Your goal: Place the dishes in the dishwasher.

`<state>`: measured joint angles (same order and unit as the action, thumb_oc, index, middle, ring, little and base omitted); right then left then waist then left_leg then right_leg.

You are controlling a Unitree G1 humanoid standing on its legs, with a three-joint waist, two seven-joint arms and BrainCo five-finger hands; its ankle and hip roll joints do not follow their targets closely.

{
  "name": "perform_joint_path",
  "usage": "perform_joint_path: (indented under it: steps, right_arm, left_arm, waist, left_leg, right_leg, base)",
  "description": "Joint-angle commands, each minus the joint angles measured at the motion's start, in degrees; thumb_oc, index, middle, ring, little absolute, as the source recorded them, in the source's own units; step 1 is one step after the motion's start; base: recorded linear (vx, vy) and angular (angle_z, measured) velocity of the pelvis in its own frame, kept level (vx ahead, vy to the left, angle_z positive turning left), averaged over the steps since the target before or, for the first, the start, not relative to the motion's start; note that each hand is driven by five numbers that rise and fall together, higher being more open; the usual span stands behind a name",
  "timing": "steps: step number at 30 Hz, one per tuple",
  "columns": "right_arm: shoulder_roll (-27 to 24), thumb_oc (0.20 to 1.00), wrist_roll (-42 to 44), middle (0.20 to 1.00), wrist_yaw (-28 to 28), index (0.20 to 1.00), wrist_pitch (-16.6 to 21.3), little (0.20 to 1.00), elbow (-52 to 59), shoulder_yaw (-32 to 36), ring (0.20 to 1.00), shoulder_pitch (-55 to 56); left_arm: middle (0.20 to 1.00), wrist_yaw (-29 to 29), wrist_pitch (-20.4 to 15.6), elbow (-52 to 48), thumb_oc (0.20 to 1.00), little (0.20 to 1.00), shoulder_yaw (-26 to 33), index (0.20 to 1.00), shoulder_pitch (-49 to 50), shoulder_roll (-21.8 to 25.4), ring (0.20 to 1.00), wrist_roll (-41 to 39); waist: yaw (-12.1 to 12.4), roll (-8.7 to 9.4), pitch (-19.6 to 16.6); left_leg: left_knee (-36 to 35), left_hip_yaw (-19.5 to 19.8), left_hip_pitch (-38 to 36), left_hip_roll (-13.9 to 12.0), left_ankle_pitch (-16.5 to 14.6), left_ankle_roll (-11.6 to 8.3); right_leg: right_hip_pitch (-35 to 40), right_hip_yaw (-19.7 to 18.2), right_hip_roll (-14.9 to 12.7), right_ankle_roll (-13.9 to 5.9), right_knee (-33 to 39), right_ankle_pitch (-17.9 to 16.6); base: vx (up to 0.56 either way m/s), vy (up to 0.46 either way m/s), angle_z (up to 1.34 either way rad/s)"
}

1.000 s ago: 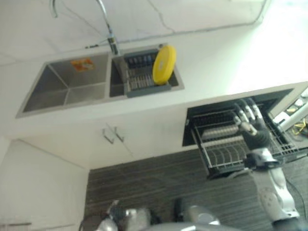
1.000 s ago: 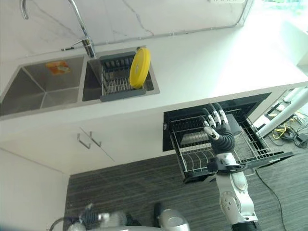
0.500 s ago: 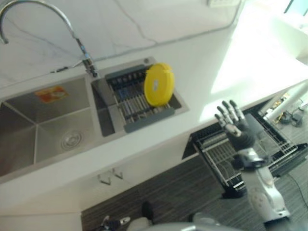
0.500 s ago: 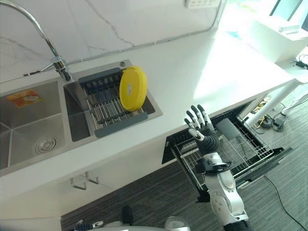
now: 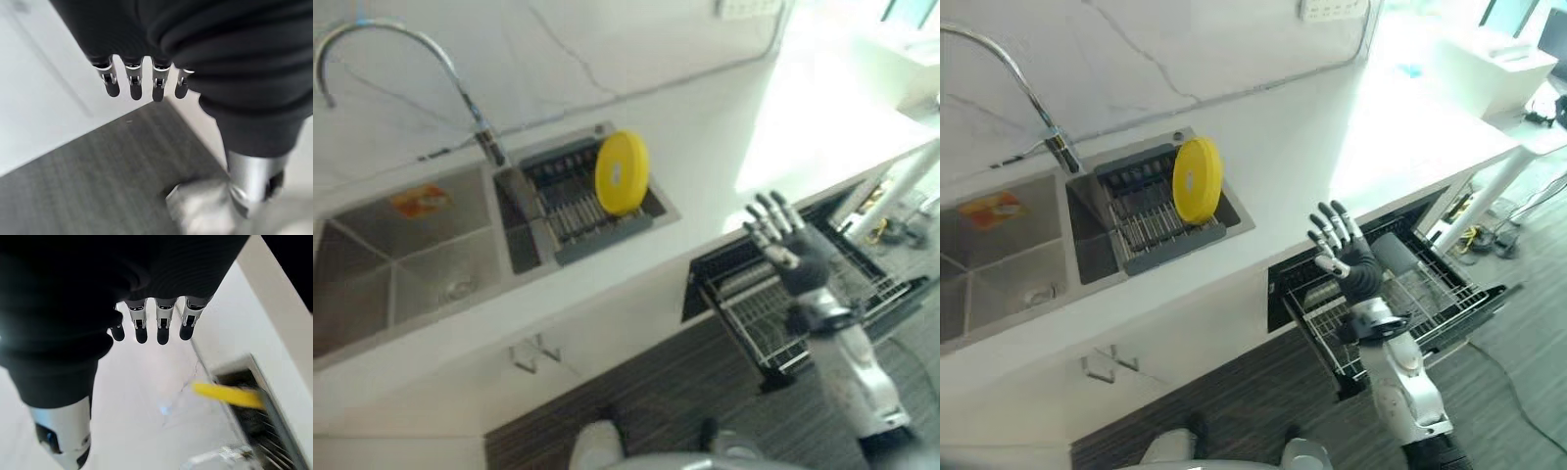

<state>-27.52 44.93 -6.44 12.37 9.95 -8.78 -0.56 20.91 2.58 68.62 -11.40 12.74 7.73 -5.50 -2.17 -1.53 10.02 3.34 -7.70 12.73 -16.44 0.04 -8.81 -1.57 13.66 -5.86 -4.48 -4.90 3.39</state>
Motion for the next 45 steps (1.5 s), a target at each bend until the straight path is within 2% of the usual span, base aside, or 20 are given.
perform_joint_path:
  steps: [1, 3, 4, 8, 12, 16, 18, 19, 22, 29, 32, 34, 37, 45]
  right_arm:
    - [0.22, 1.0, 0.9, 1.0, 0.14, 1.0, 2.01, 1.0, 6.0, -0.67, 1.0, -1.57]
    - [0.89, 1.0, -0.03, 1.0, -0.74, 1.0, 1.64, 1.0, 6.79, -0.51, 1.0, -0.65]
    - [1.18, 1.0, -0.51, 1.0, -1.49, 1.0, 0.98, 1.0, 7.93, -0.38, 1.0, 0.7]
    - [2.51, 1.0, 0.08, 1.0, -0.81, 1.0, 1.85, 1.0, 8.11, -1.49, 1.0, 0.49]
    - [3.0, 1.0, -1.01, 1.0, 0.85, 1.0, 1.71, 1.0, 8.94, -2.85, 1.0, -0.35]
    - [2.81, 1.0, -1.87, 1.0, 1.97, 1.0, 0.61, 1.0, 9.18, -3.1, 1.0, -1.15]
    - [2.34, 1.0, -2.62, 1.0, 3.8, 1.0, 1.18, 1.0, 8.78, -3.11, 1.0, -2.26]
    - [2.11, 1.0, -4.41, 1.0, 5.93, 1.0, 3.57, 1.0, 7.97, -2.98, 1.0, -3.82]
    - [1.32, 1.0, -7.25, 1.0, 9.34, 1.0, 4.98, 1.0, 7.82, -2.46, 1.0, -6.22]
    - [-1.64, 1.0, -6.79, 1.0, 15.65, 1.0, -0.4, 1.0, 3.68, 0.16, 1.0, -16.86]
    - [-2.08, 1.0, -0.19, 1.0, 15.46, 1.0, -3.38, 1.0, 0.26, 1.23, 1.0, -22.17]
    - [-1.6, 1.0, 0.3, 1.0, 15.93, 1.0, -4.75, 1.0, -2.9, 2.11, 1.0, -25.62]
    - [-2.16, 1.0, -0.04, 1.0, 16.4, 1.0, -5.2, 1.0, -5.66, 3.0, 1.0, -27.84]
    - [-7.98, 1.0, 3.49, 1.0, 16.05, 1.0, -8.01, 1.0, -19.32, 8.22, 1.0, -35.58]
  left_arm:
    - [1.0, 3.07, -2.11, -1.92, 1.0, 1.0, -1.89, 1.0, -4.9, 4.87, 1.0, 3.53]
    - [1.0, 3.35, -2.54, -1.77, 1.0, 1.0, -2.57, 1.0, -5.4, 5.14, 1.0, 4.39]
    - [1.0, 3.73, -1.3, -2.42, 1.0, 1.0, -3.05, 1.0, -6.07, 5.74, 1.0, 4.43]
    - [1.0, 3.59, -1.09, -2.29, 1.0, 1.0, -4.03, 1.0, -6.49, 6.2, 1.0, 3.9]
    - [1.0, 2.48, -2.32, -2.4, 1.0, 1.0, -3.96, 1.0, -5.36, 5.95, 1.0, 2.31]
    - [1.0, 1.42, -1.9, -2.66, 1.0, 1.0, -4.27, 1.0, -4.94, 5.74, 1.0, 3.25]
    - [1.0, 0.86, -1.67, -2.58, 1.0, 1.0, -4.45, 1.0, -5.13, 5.78, 1.0, 3.14]
    - [1.0, 0.09, -1.86, -2.09, 1.0, 1.0, -4.79, 1.0, -5.46, 5.82, 1.0, 3.37]
    - [1.0, -0.5, -1.87, -1.82, 1.0, 1.0, -5.39, 1.0, -5.73, 5.96, 1.0, 3.99]
    - [1.0, -2.57, -0.33, -0.55, 1.0, 1.0, -5.78, 1.0, -6.38, 6.6, 1.0, 3.74]
    - [1.0, -6.37, 1.08, 1.01, 1.0, 1.0, -4.15, 1.0, -6.06, 6.68, 1.0, -1.13]
    - [1.0, -9.16, 1.99, 2.67, 1.0, 1.0, -2.28, 1.0, -5.82, 6.58, 1.0, -3.83]
    - [1.0, -10.82, 2.4, 3.46, 1.0, 1.0, -0.96, 1.0, -5.4, 6.63, 1.0, -4.7]
    - [1.0, -14.23, 2.26, 4.45, 1.0, 1.0, 1.29, 1.0, -4.12, 8.16, 1.0, -5.19]
  waist:
    - [-0.77, 1.52, -0.14]
    - [-0.93, 1.54, -0.53]
    - [-0.85, 1.74, -1.02]
    - [-0.39, 1.89, -1.5]
    - [0.54, 1.94, -1.62]
    - [1.22, 2.0, -2.11]
    - [1.64, 2.05, -2.35]
    - [2.07, 2.05, -2.55]
    - [2.7, 1.95, -2.7]
    - [4.95, 2.17, -3.61]
    - [6.19, 2.45, -3.94]
    - [7.0, 2.66, -4.2]
    - [7.61, 2.74, -4.38]
    - [9.75, 2.8, -4.83]
  left_leg:
    - [-1.86, -3.66, -8.93, 3.4, 1.41, 1.6]
    - [-2.69, -3.91, -10.01, 4.08, 1.01, 2.0]
    - [-3.76, -3.57, -11.09, 5.18, 0.71, 2.6]
    - [-5.18, -3.62, -12.38, 5.65, 0.26, 2.95]
    - [-4.93, -3.84, -12.99, 5.59, -0.24, 3.18]
    - [-5.08, -4.28, -13.55, 5.29, -0.27, 3.12]
    - [-5.05, -4.35, -13.72, 5.19, -0.32, 3.02]
    - [-4.96, -4.2, -13.8, 5.18, -0.4, 2.94]
    - [-5.05, -3.88, -14.04, 5.13, -0.45, 2.87]
    - [-5.43, -2.5, -14.84, 5.0, -0.41, 2.35]
    - [-5.66, -2.18, -15.03, 4.71, -0.1, 2.02]
    - [-5.85, -2.05, -15.12, 4.55, 0.17, 1.85]
    - [-6.07, -1.89, -15.15, 4.44, 0.44, 1.74]
    - [-6.6, -0.96, -14.36, 4.22, 1.43, 1.34]
  right_leg:
    - [4.14, 3.25, -6.6, -5.01, 1.96, 2.01]
    - [4.04, 3.61, -7.33, -5.53, 1.34, 1.88]
    - [3.88, 3.51, -8.16, -6.27, 1.16, 1.28]
    - [3.33, 3.49, -9.18, -7.27, 1.48, 0.65]
    - [4.29, 3.88, -9.18, -7.14, 1.86, 0.9]
    - [5.31, 4.94, -9.25, -7.03, 2.19, 1.05]
    - [5.77, 5.4, -9.24, -6.99, 2.42, 1.08]
    - [6.1, 5.64, -9.22, -6.89, 2.56, 1.16]
    - [6.53, 5.89, -9.1, -6.69, 2.64, 1.33]
    - [8.2, 7.03, -8.5, -6.04, 3.21, 1.57]
    - [8.96, 8.09, -8.29, -5.75, 3.52, 1.58]
    - [9.58, 8.93, -8.2, -5.57, 3.77, 1.54]
    - [9.91, 9.51, -8.18, -5.52, 3.92, 1.43]
    - [10.98, 11.02, -8.12, -5.58, 3.92, 1.8]
  base:
    - [0.16, 0.178, -0.07]
    - [0.14, 0.088, -0.27]
    - [0.12, 0.005, -0.19]
    - [0.08, -0.016, -0.09]
    - [0.05, -0.03, 0.05]
    - [0.06, -0.031, 0.02]
    - [0.05, -0.039, 0.01]
    - [0.04, -0.032, 0.0]
    - [0.05, -0.025, 0.01]
    - [0.07, -0.015, 0.1]
    - [0.08, -0.015, 0.04]
    - [0.09, -0.005, 0.17]
    - [0.07, 0.002, 0.12]
    - [0.06, 0.005, 0.12]
